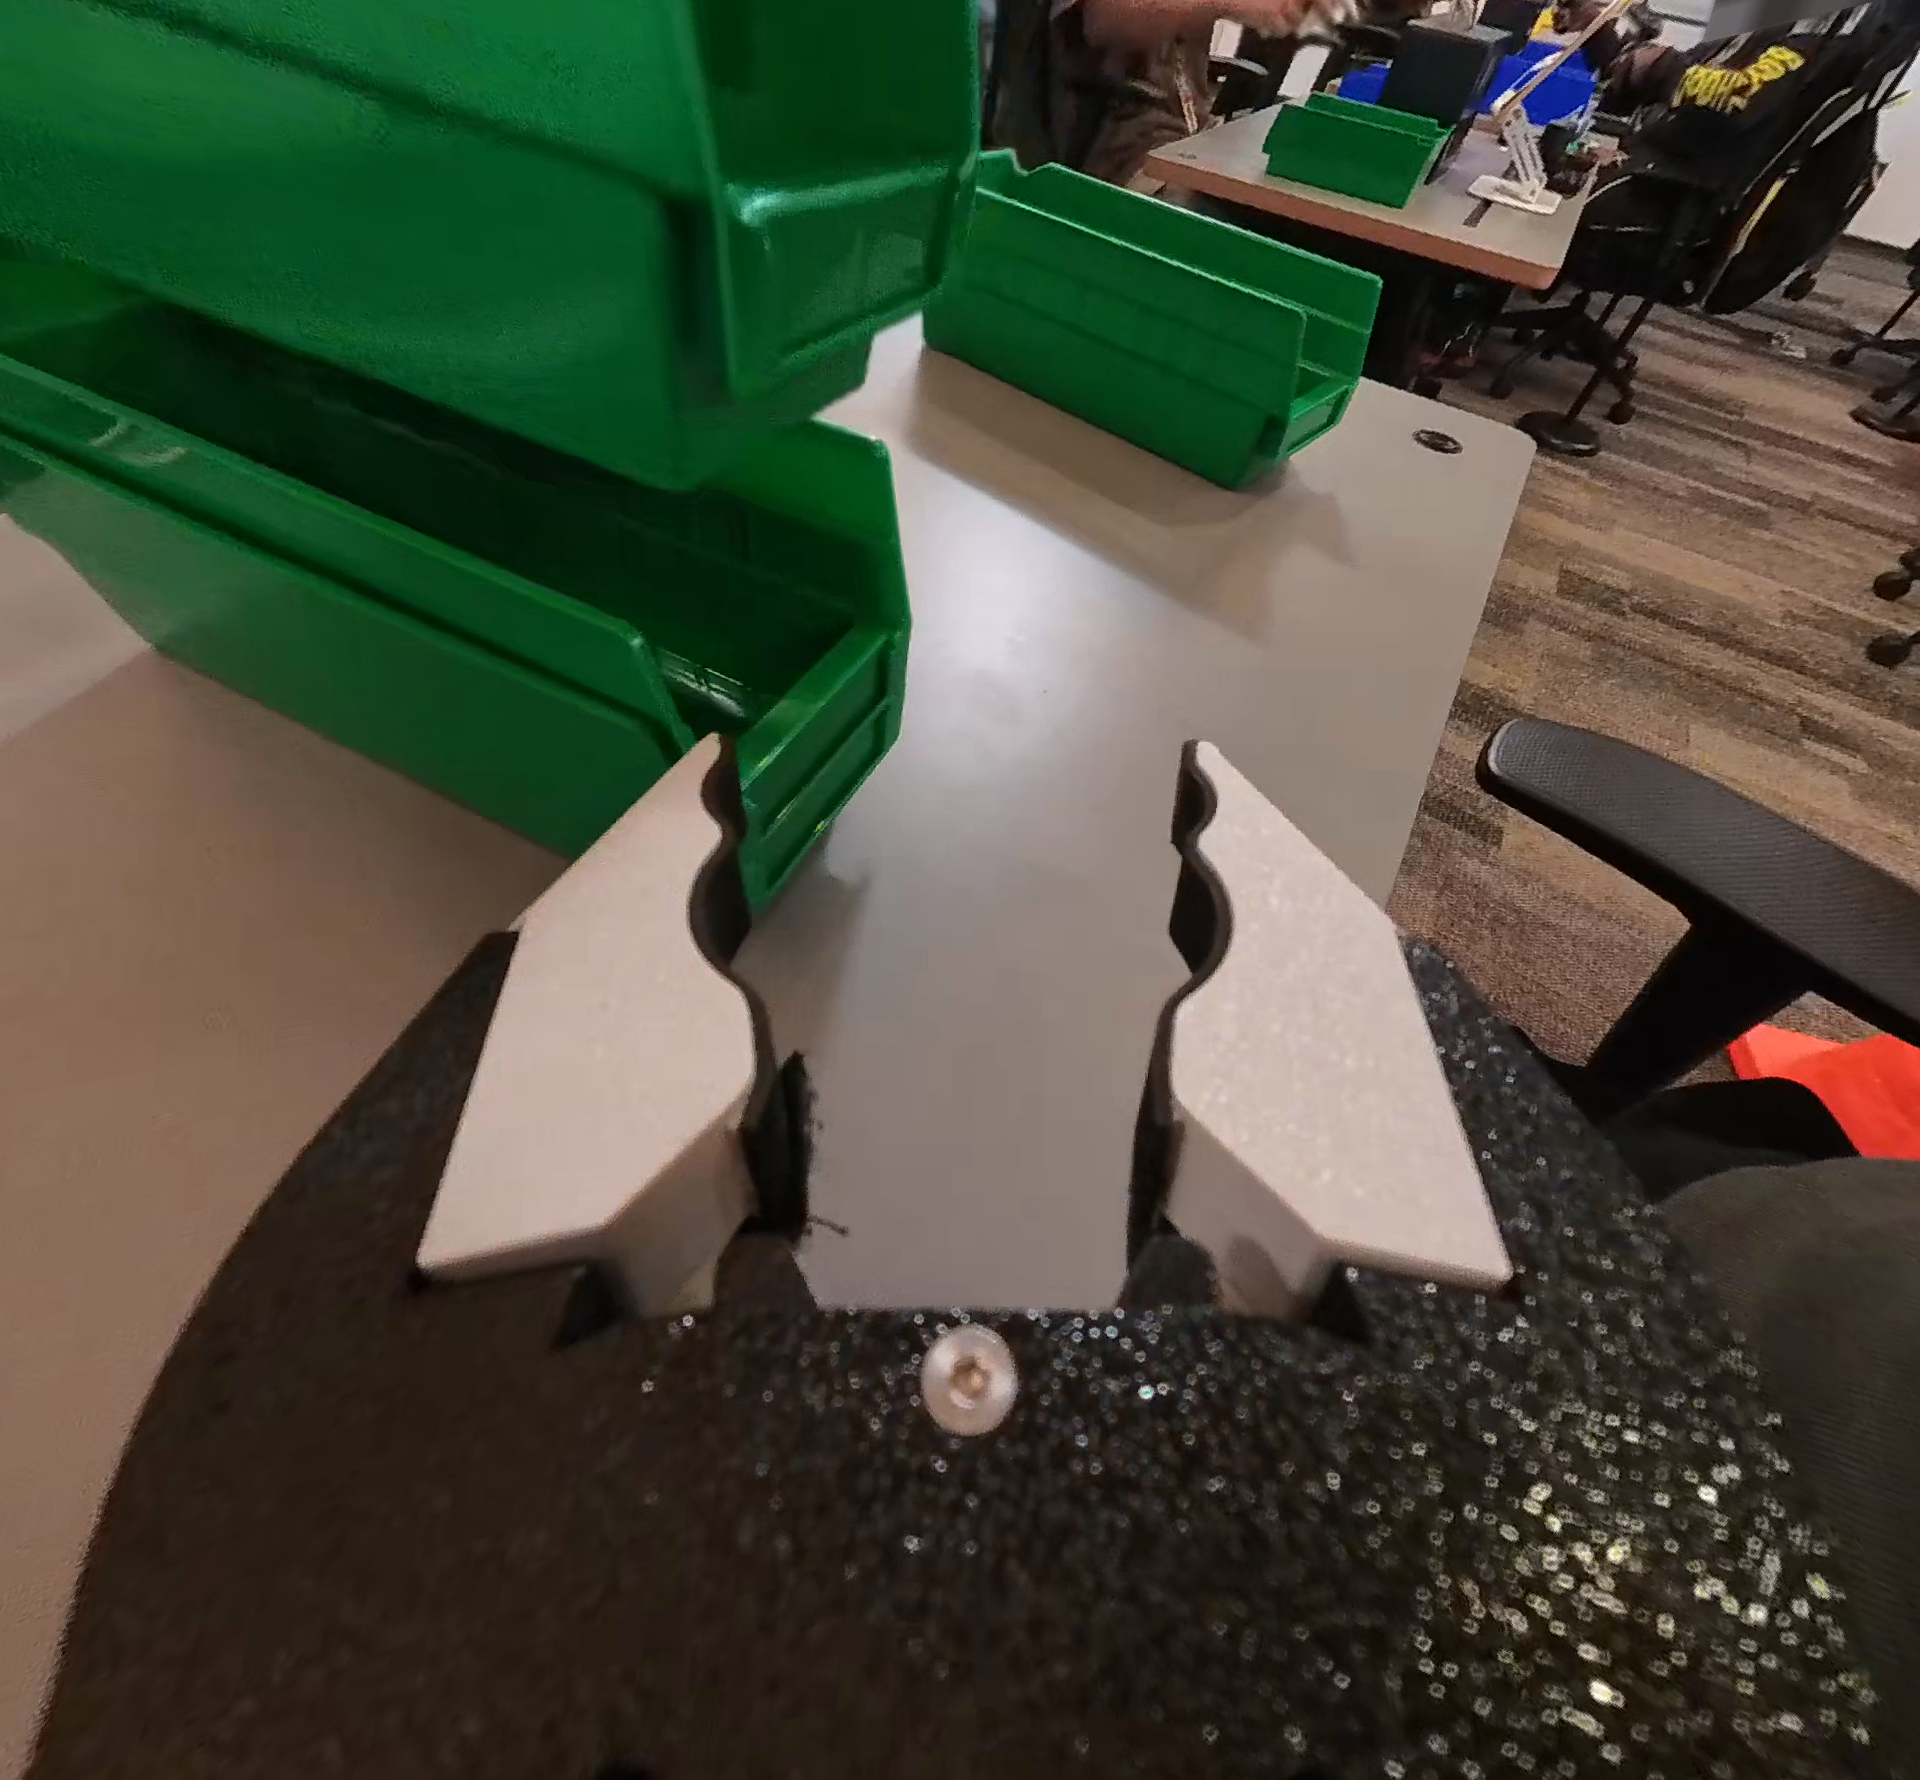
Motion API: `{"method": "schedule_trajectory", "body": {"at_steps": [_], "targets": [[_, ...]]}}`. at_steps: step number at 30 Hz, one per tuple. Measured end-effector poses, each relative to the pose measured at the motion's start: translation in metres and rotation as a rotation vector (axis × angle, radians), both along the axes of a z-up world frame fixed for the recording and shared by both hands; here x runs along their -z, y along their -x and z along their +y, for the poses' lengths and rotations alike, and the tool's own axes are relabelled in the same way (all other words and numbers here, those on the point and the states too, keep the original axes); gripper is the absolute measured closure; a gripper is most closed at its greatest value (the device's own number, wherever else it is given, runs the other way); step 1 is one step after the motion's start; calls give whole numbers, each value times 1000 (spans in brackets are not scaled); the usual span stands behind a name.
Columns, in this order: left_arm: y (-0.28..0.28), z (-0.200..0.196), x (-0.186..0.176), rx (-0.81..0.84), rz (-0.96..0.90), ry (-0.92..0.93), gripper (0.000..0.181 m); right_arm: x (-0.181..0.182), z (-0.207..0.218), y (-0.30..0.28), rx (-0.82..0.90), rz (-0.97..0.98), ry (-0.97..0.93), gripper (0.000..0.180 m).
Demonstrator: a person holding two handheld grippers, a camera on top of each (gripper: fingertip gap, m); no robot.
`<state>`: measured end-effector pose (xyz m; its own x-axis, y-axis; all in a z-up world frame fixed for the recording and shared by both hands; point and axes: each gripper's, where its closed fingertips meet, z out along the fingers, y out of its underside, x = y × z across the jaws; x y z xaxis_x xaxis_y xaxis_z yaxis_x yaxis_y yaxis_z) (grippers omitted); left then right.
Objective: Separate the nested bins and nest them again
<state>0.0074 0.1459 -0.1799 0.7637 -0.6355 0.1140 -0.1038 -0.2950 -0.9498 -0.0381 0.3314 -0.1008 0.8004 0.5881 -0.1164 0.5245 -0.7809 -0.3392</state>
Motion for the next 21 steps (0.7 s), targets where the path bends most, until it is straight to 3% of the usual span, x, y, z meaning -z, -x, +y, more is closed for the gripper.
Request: {"method": "schedule_trajectory", "body": {"at_steps": [14, 21], "targets": [[1, -1, -3, 0, -3, -10, 99, 68, 1, 8, 47, -68, 1, 77], [1, 0, -1, 3, -4, -1, 99, 86, 3, 7, 49, -88, -26, 66]]}}
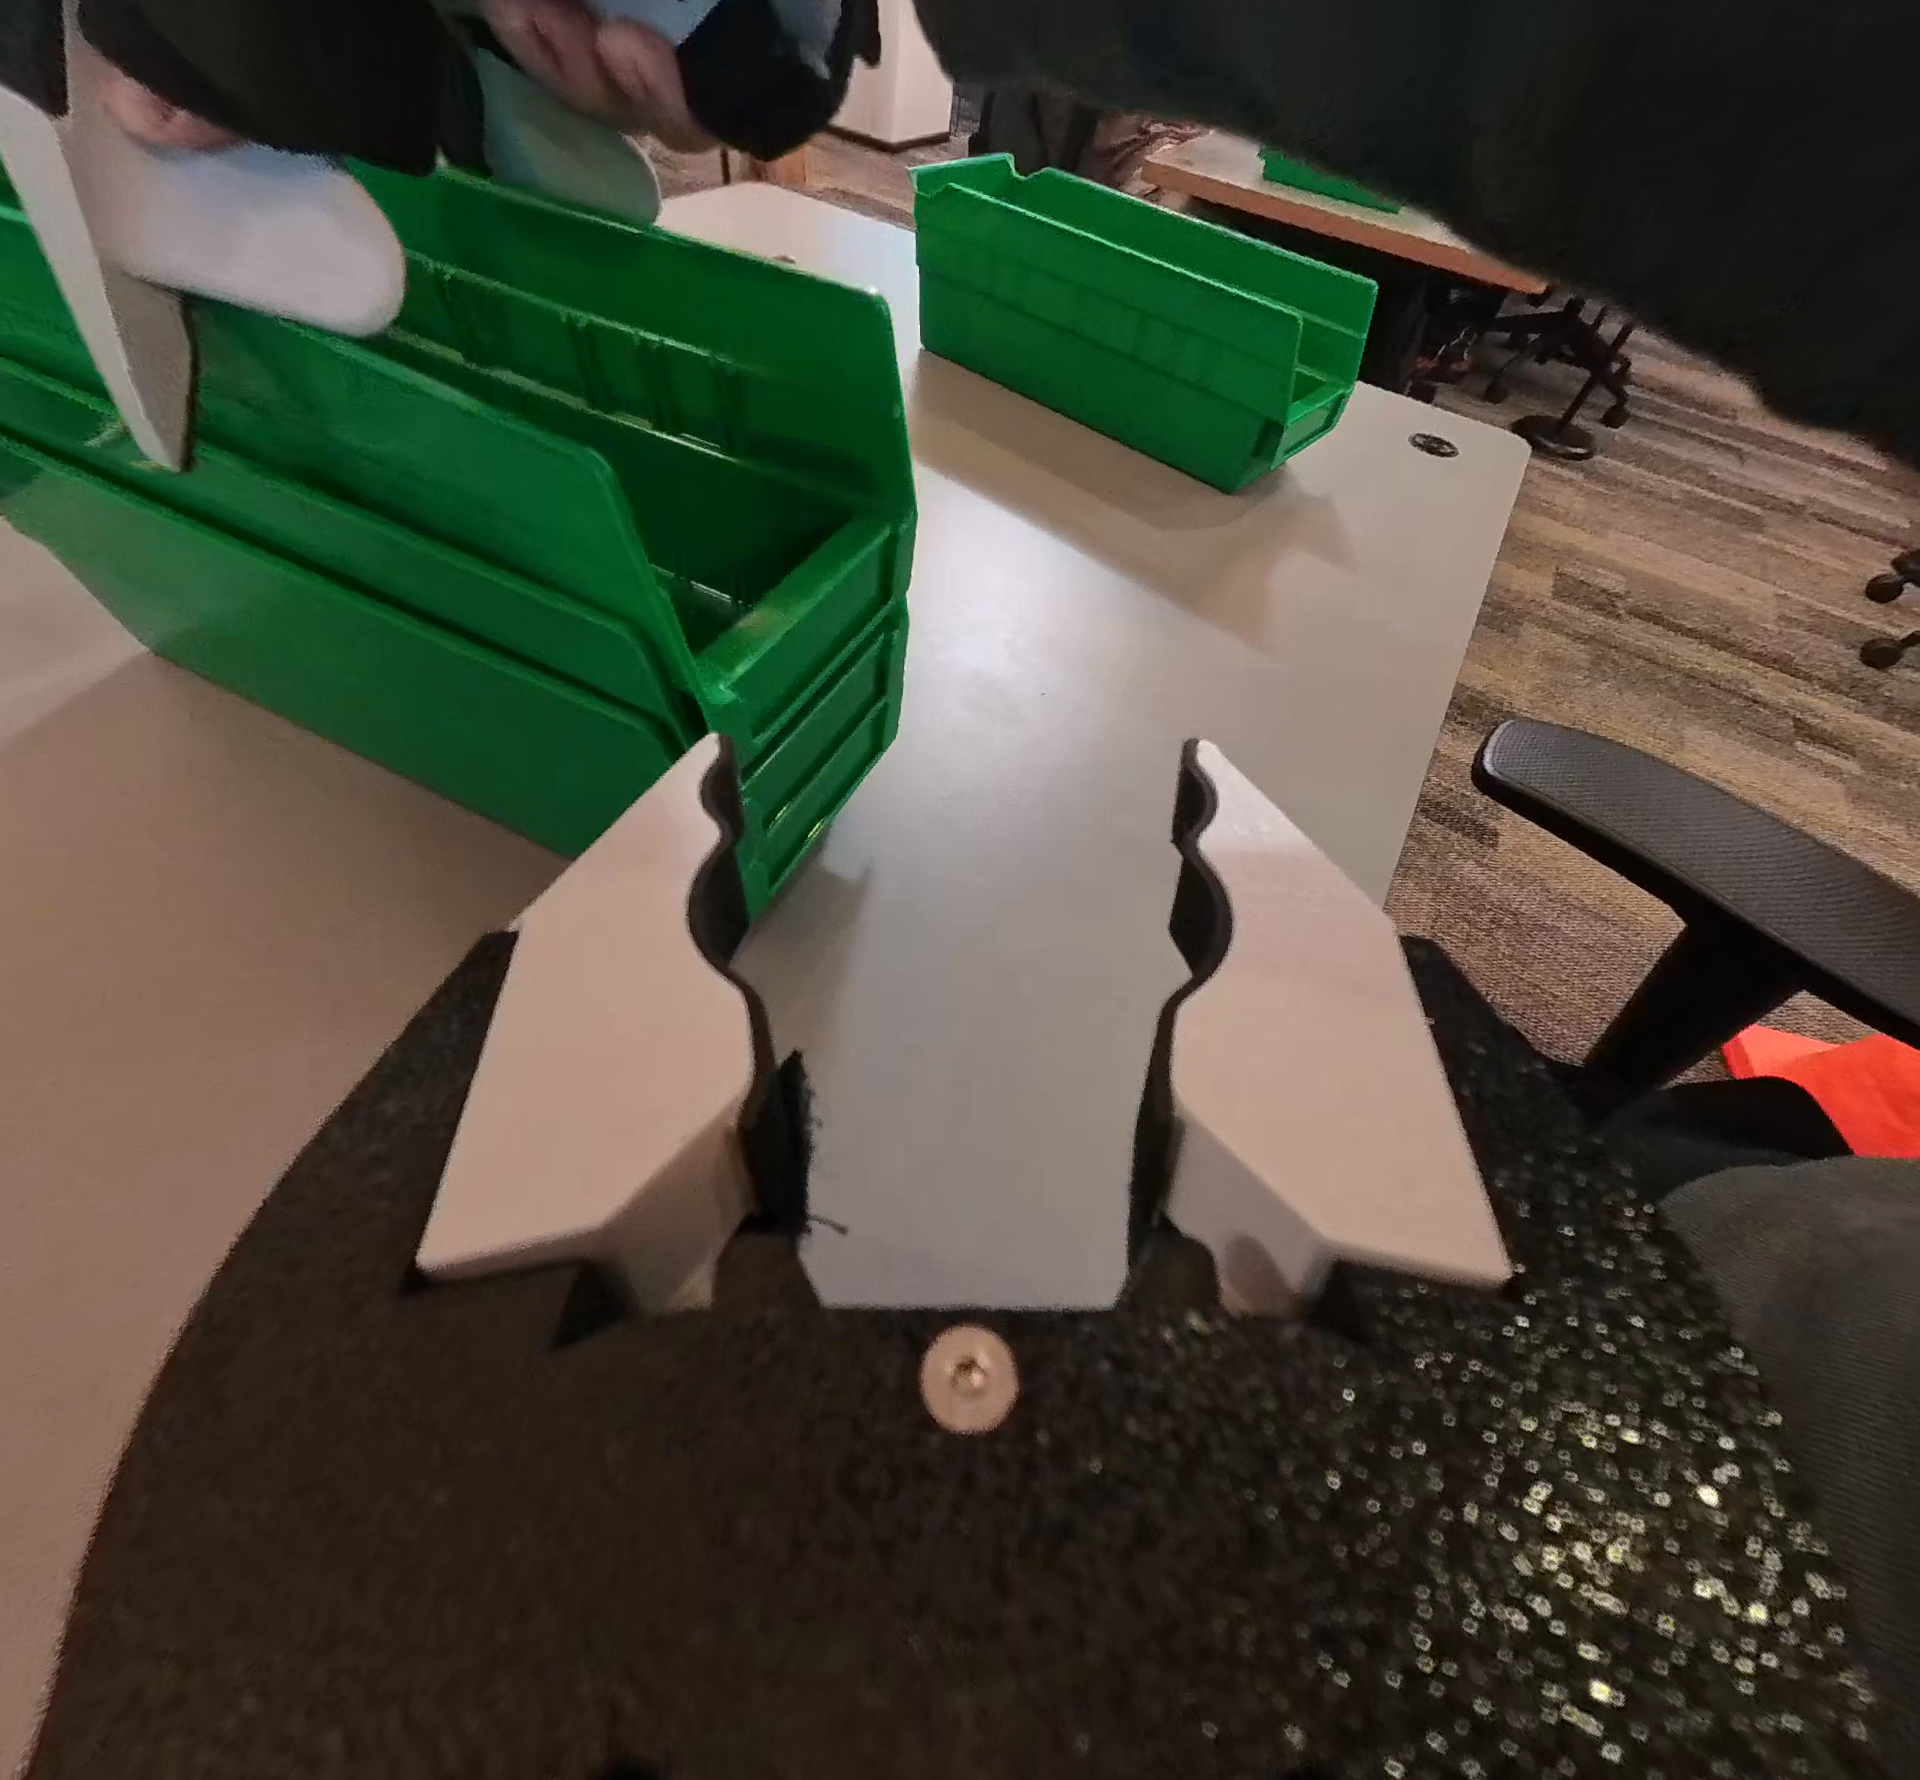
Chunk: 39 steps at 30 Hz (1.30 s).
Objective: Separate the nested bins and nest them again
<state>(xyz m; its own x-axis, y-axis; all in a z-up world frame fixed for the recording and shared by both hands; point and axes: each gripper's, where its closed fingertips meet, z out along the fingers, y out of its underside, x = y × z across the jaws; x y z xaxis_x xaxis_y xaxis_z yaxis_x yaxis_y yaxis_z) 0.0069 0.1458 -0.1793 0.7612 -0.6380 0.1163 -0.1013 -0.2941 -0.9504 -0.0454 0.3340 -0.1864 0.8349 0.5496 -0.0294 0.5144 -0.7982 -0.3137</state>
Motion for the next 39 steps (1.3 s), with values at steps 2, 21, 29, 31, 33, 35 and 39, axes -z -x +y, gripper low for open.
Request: {"method": "schedule_trajectory", "body": {"at_steps": [2, 21, 29, 31, 33, 35, 39], "targets": [[-1, 0, 1, 2, 2, 2, 99, 3, -1, -1, 5, -4, 4, 55], [-6, -3, -3, 4, 7, -12, 97, -66, 66, -186, 68, 190, -119, 22], [-21, -2, 4, 32, 34, 2, 97, -9, 92, -372, 305, 14, -102, 19], [-25, -2, 7, 42, 41, 9, 97, 5, 95, -388, 314, 29, -107, 19], [-28, -1, 11, 44, 57, 16, 97, 20, 96, -395, 301, 30, -99, 19], [-30, -1, 13, 48, 61, 22, 97, 36, 93, -397, 287, 9, -72, 19], [-31, 0, 15, 45, 68, 25, 97, 62, 90, -395, 295, -7, -17, 19]]}}
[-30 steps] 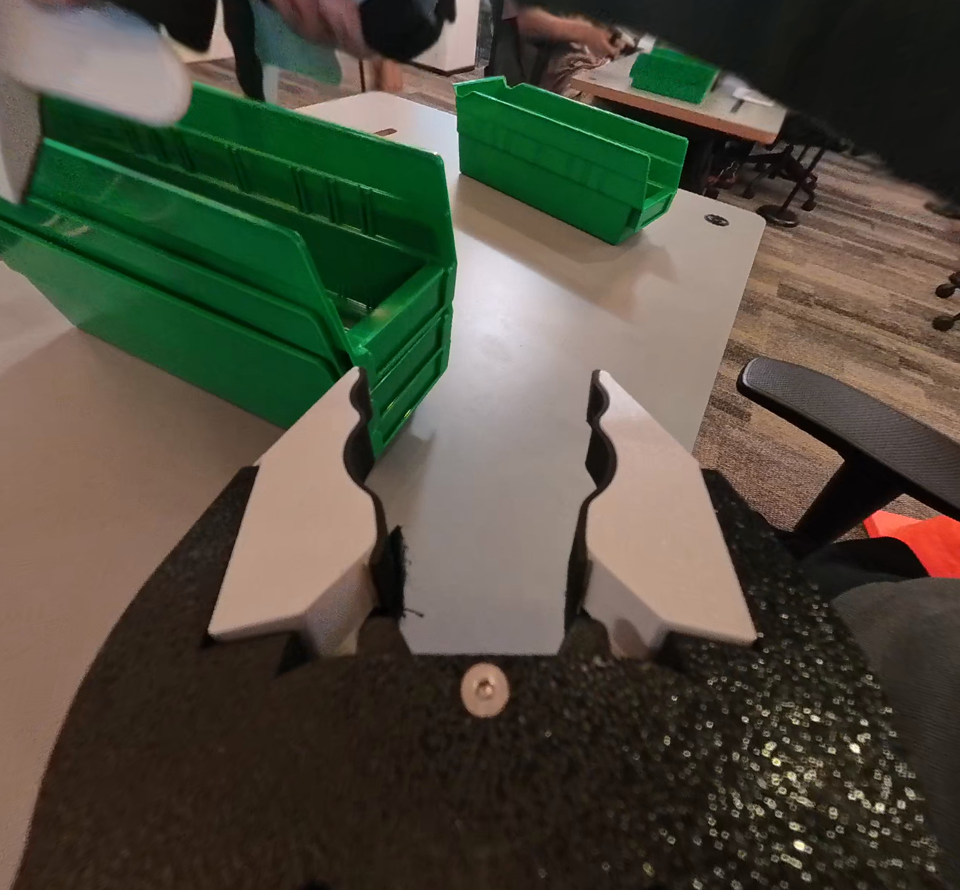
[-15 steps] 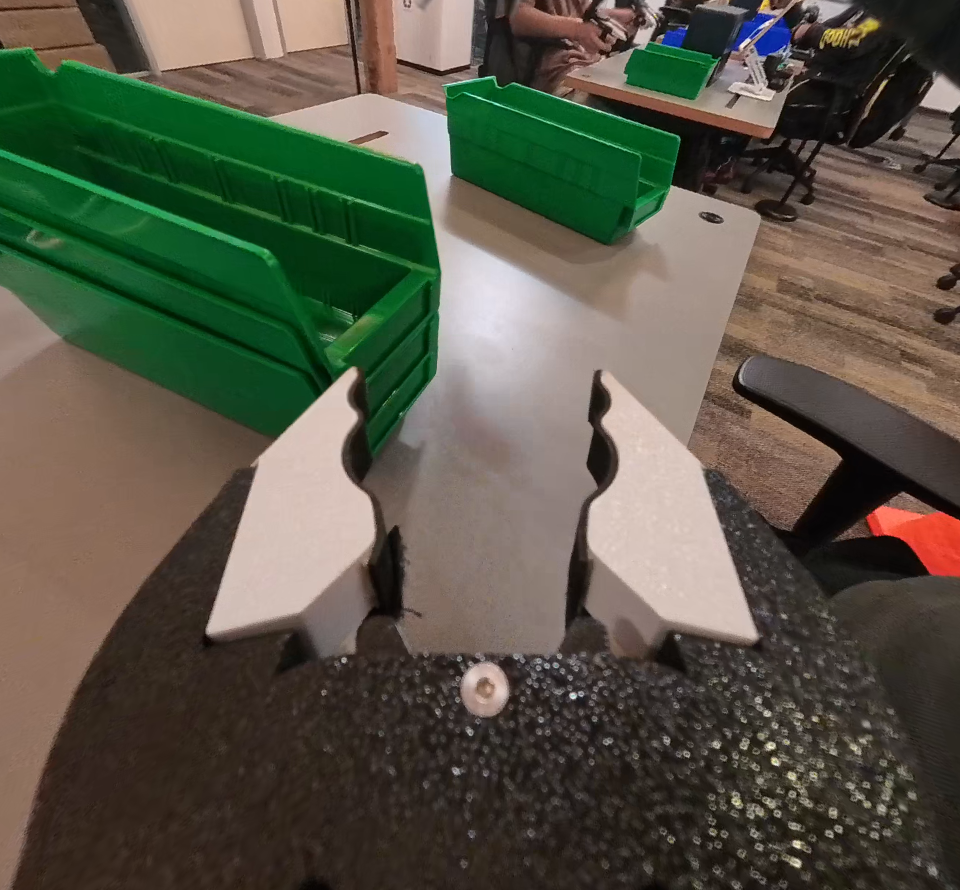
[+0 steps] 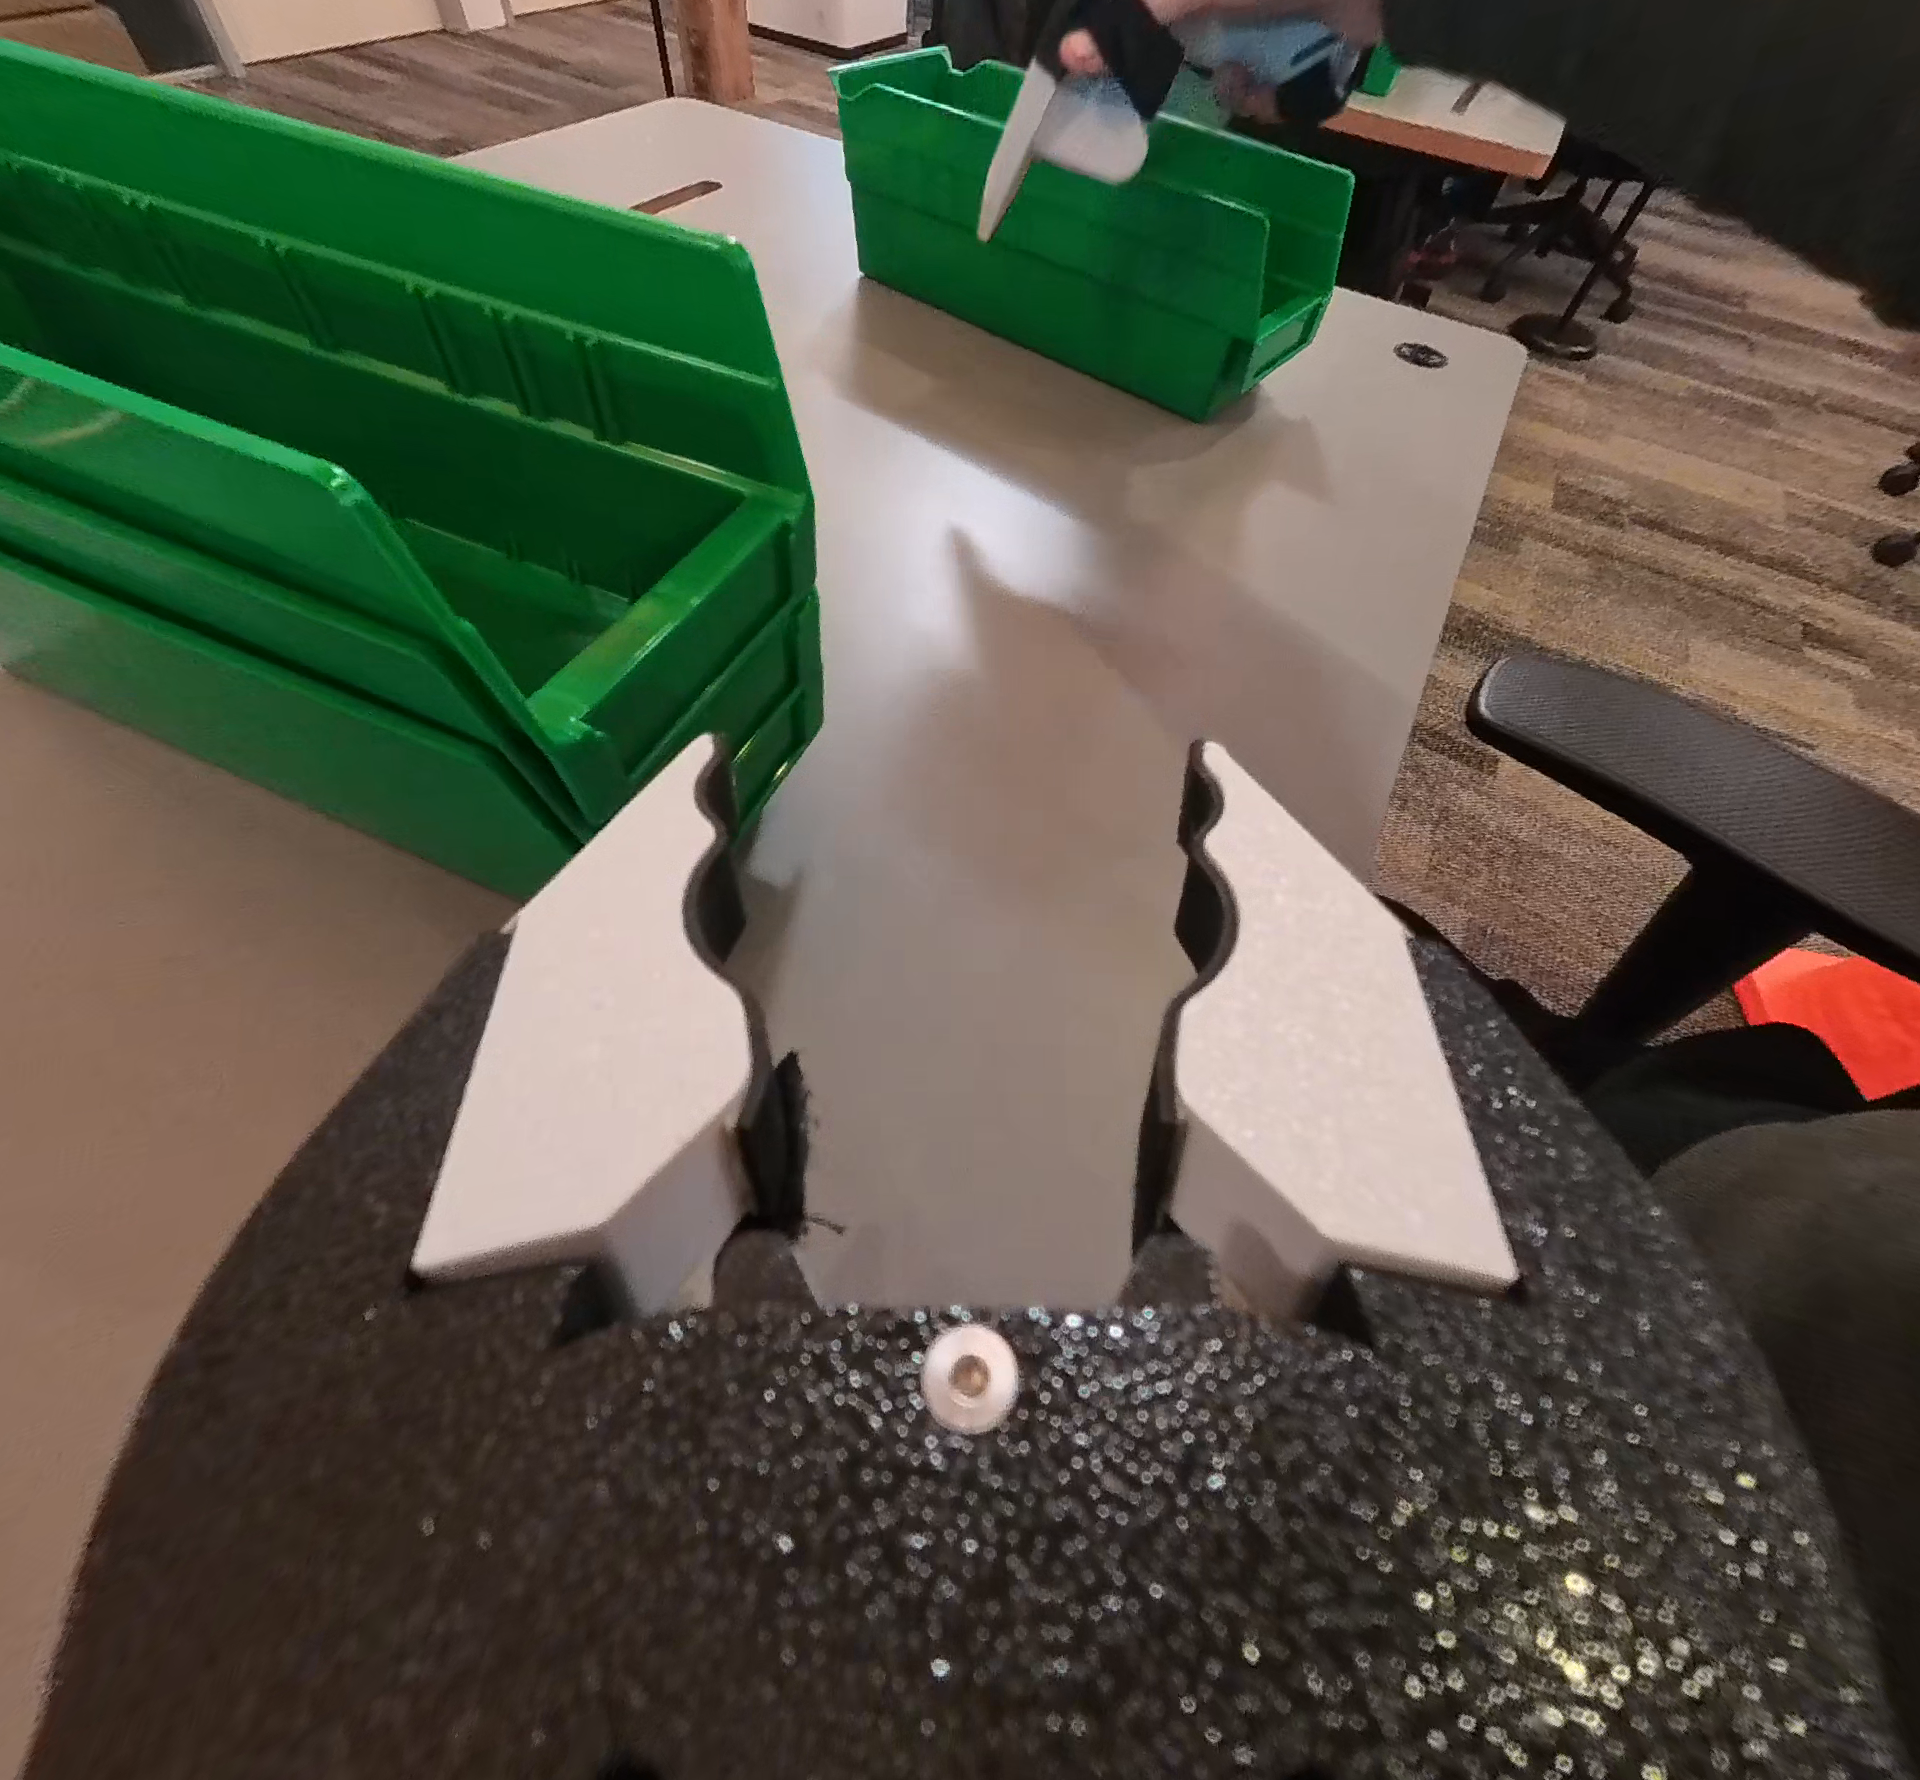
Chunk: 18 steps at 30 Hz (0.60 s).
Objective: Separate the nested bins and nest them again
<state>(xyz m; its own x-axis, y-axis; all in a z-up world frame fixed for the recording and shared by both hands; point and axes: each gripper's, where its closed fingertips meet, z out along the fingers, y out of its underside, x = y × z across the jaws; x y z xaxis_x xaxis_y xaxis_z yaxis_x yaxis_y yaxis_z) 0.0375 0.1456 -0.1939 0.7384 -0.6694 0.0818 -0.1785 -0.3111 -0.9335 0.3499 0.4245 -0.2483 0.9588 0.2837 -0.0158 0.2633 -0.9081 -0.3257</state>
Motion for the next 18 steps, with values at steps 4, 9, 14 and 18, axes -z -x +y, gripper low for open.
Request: {"method": "schedule_trajectory", "body": {"at_steps": [4, 9, 14, 18], "targets": [[2, 1, 2, -4, 0, 5, 97, 21, -9, -2, 15, -33, 88, 19], [3, 2, 3, -6, -4, 10, 97, 47, -27, -6, 31, -61, 214, 19], [4, 2, 2, -9, -4, 9, 97, 57, -35, -10, 42, -72, 262, 54], [4, 2, 3, -7, -4, 12, 97, 56, -30, -2, 20, -12, 220, 123]]}}
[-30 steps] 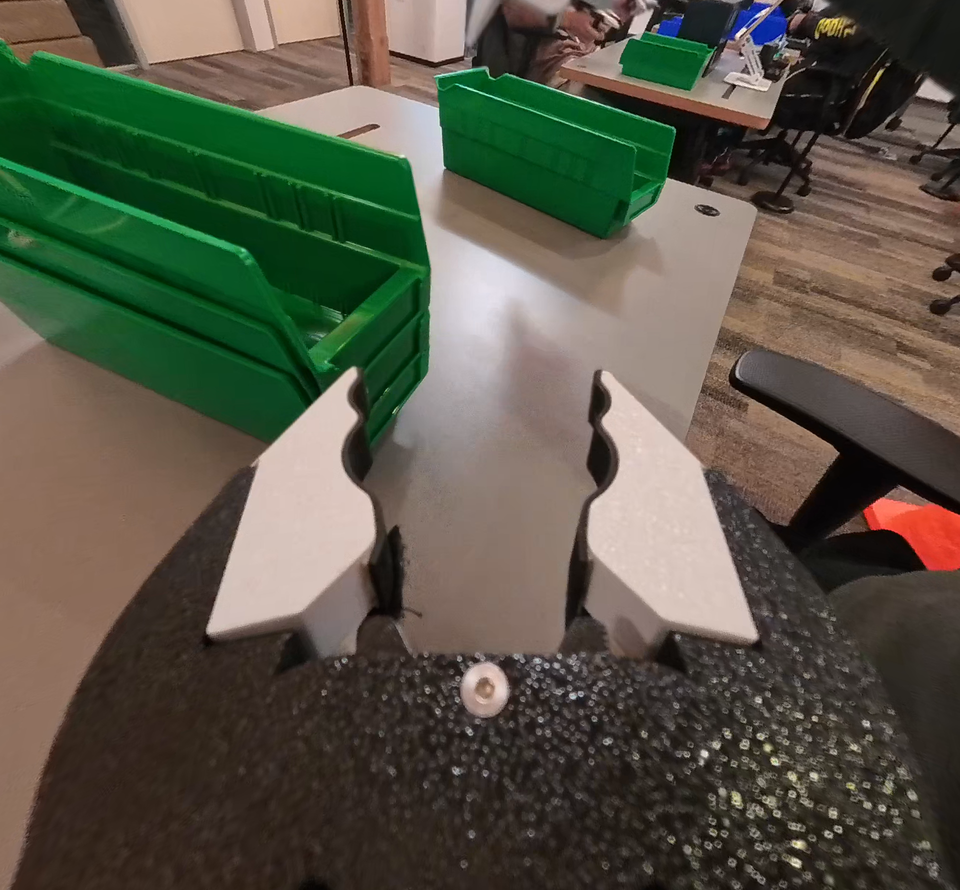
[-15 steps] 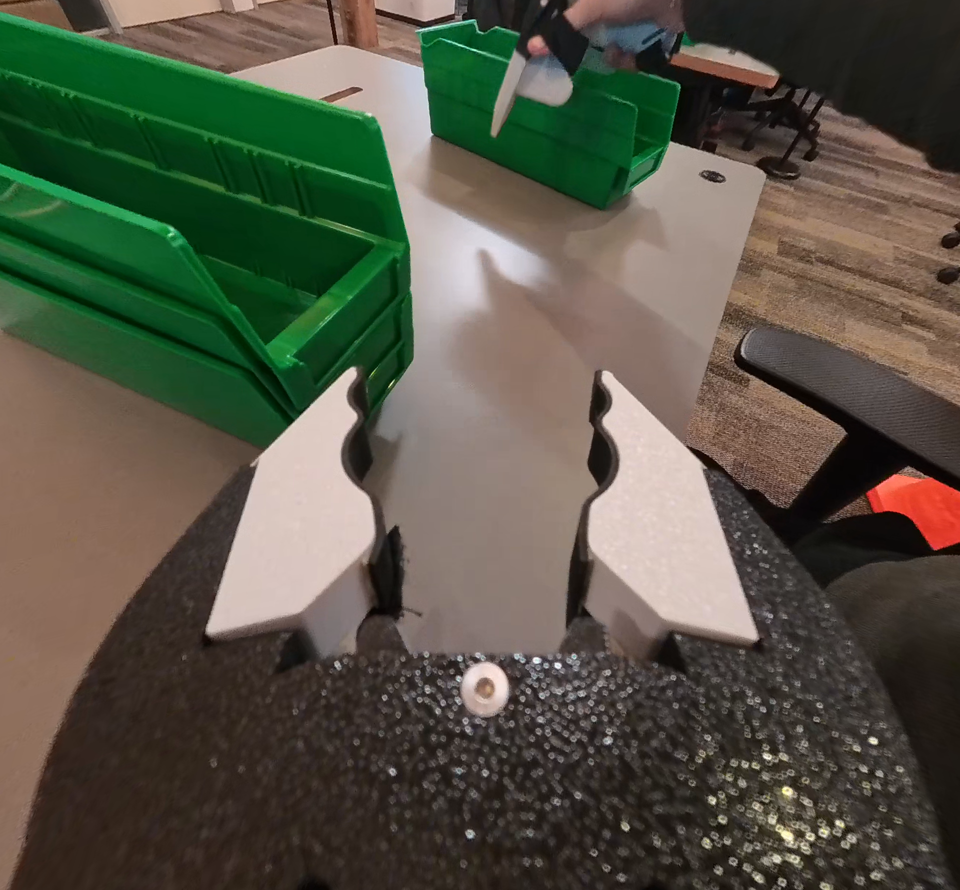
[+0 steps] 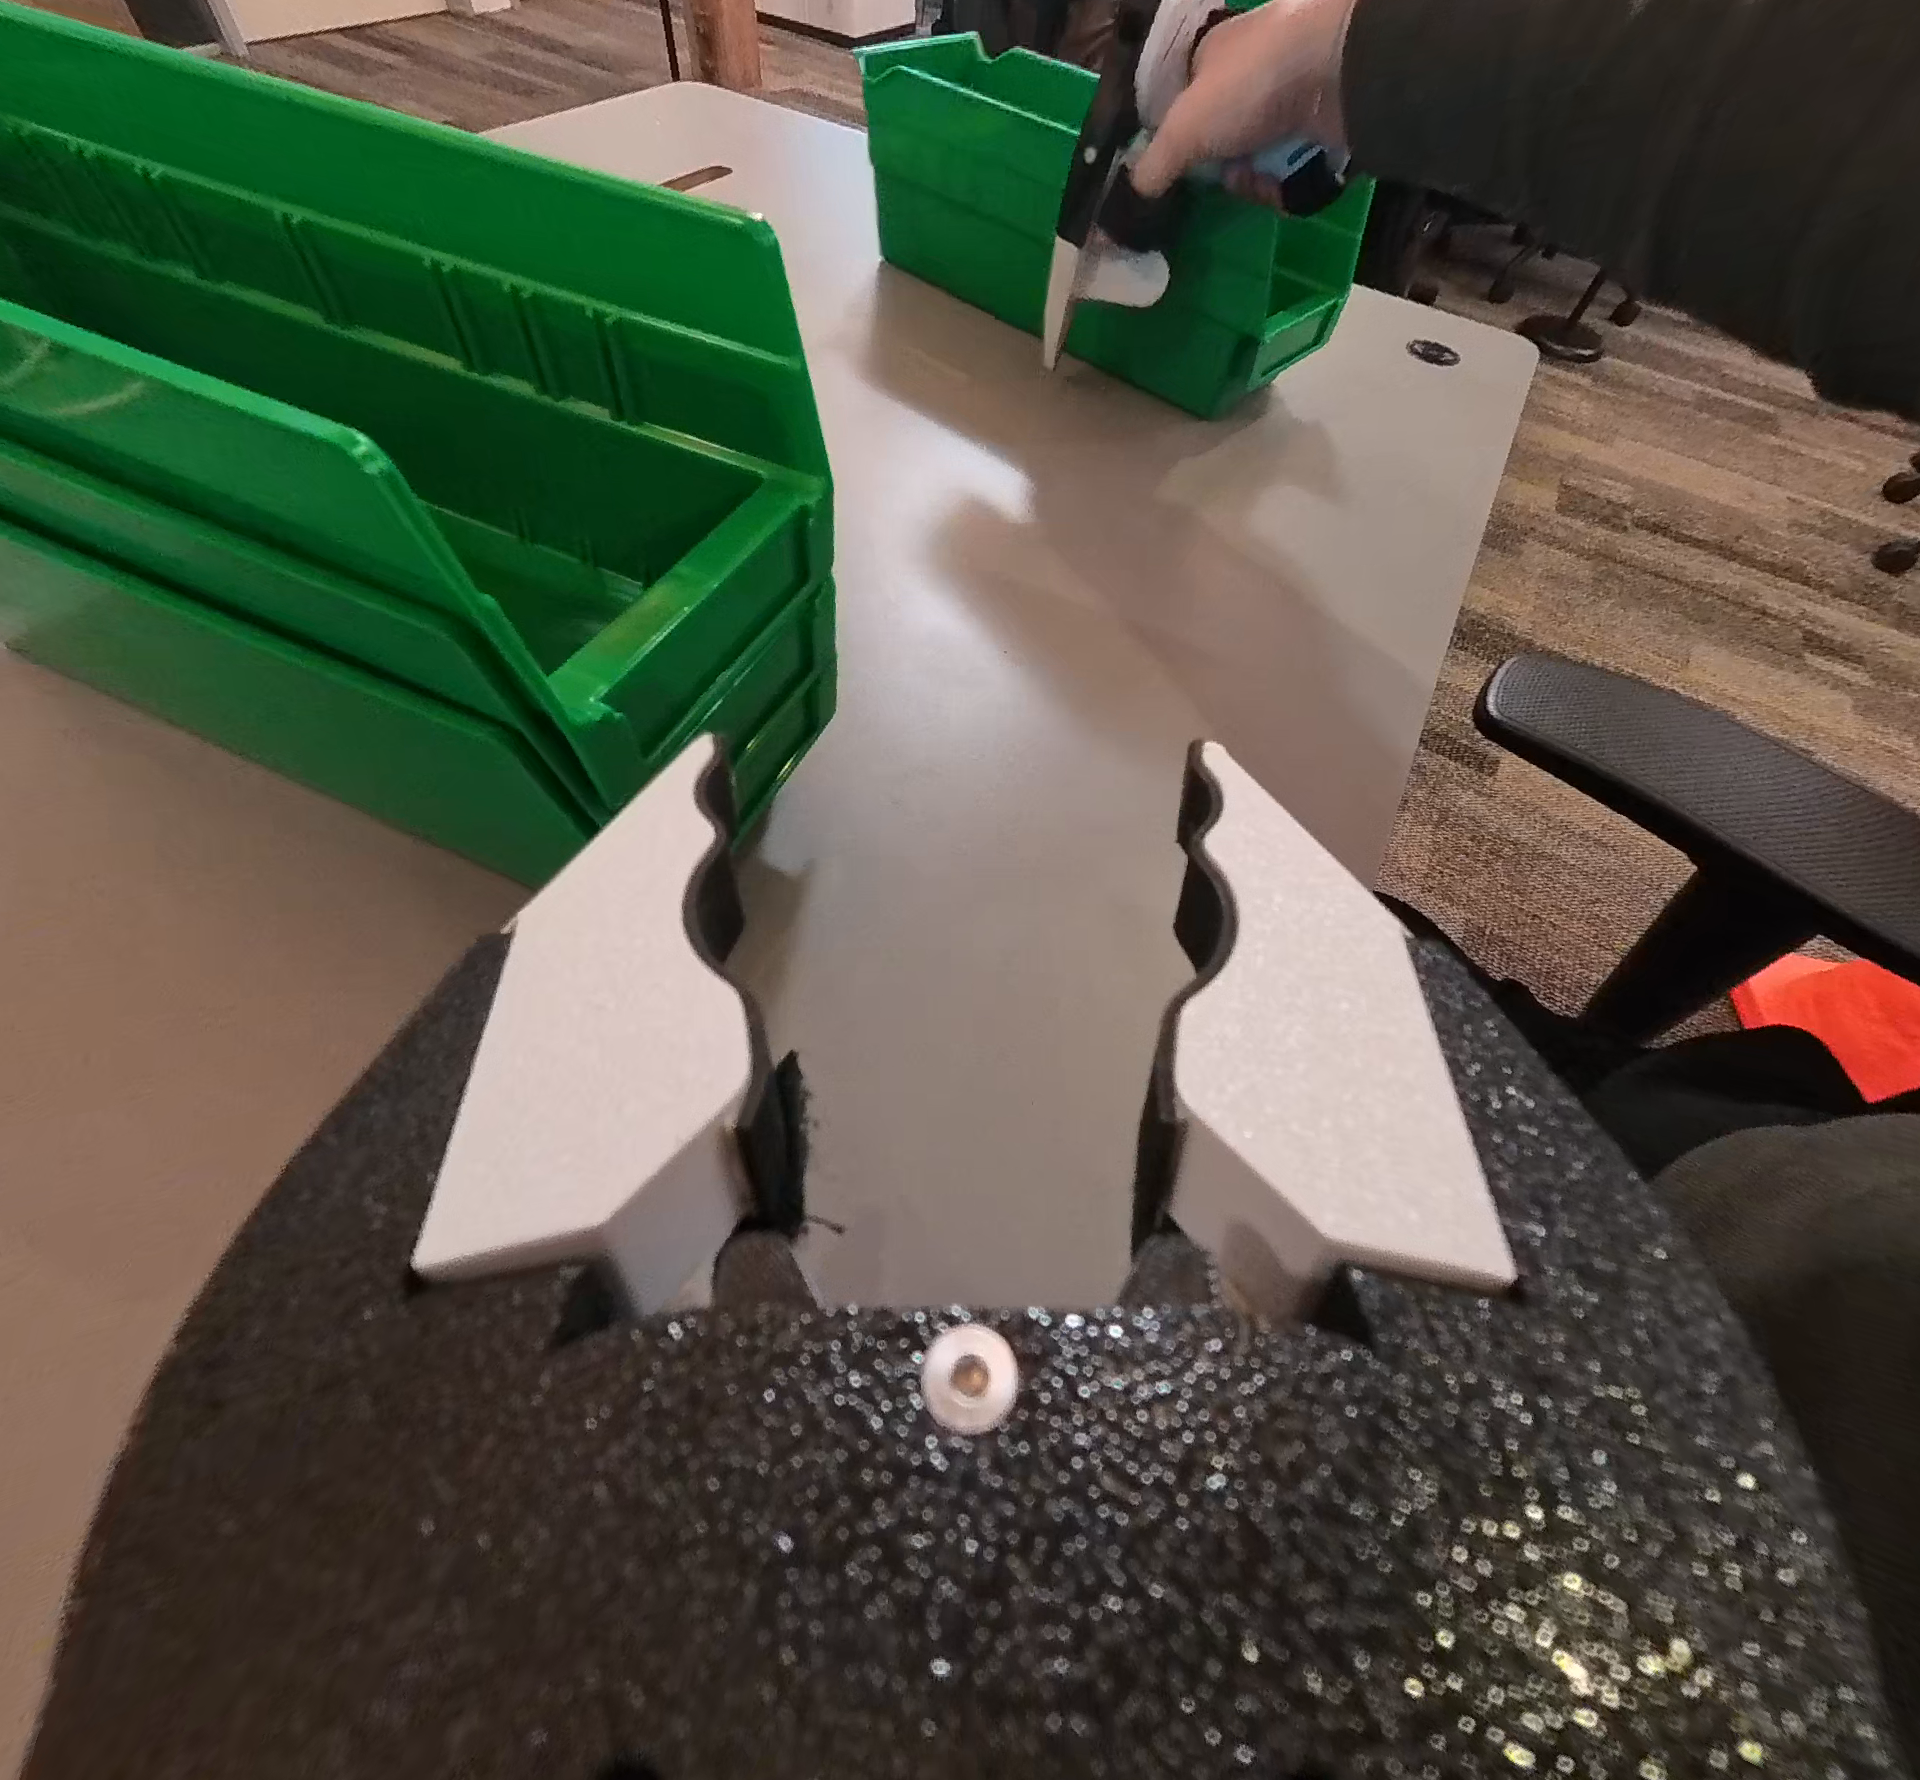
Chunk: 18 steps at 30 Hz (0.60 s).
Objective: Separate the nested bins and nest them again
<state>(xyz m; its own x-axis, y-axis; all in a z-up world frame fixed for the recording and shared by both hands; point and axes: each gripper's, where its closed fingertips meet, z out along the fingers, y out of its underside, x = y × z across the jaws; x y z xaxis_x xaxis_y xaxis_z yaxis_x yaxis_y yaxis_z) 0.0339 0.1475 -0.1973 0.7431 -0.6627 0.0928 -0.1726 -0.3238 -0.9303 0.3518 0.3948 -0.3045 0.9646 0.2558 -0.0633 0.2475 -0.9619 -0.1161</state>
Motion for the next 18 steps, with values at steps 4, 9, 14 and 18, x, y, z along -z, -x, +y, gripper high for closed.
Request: {"method": "schedule_trajectory", "body": {"at_steps": [4, 9, 14, 18], "targets": [[-3, 0, 2, 6, 6, 7, 97, -4, 3, 5, 10, 33, -19, 160], [-7, 1, 5, 15, 10, 13, 98, -31, 5, 21, -23, 44, -45, 176], [-10, 2, 9, 22, 17, 22, 98, -86, 9, 64, -90, 11, -117, 176], [-7, 2, 7, 17, 13, 19, 98, -141, 3, 124, -135, 40, -166, 177]]}}
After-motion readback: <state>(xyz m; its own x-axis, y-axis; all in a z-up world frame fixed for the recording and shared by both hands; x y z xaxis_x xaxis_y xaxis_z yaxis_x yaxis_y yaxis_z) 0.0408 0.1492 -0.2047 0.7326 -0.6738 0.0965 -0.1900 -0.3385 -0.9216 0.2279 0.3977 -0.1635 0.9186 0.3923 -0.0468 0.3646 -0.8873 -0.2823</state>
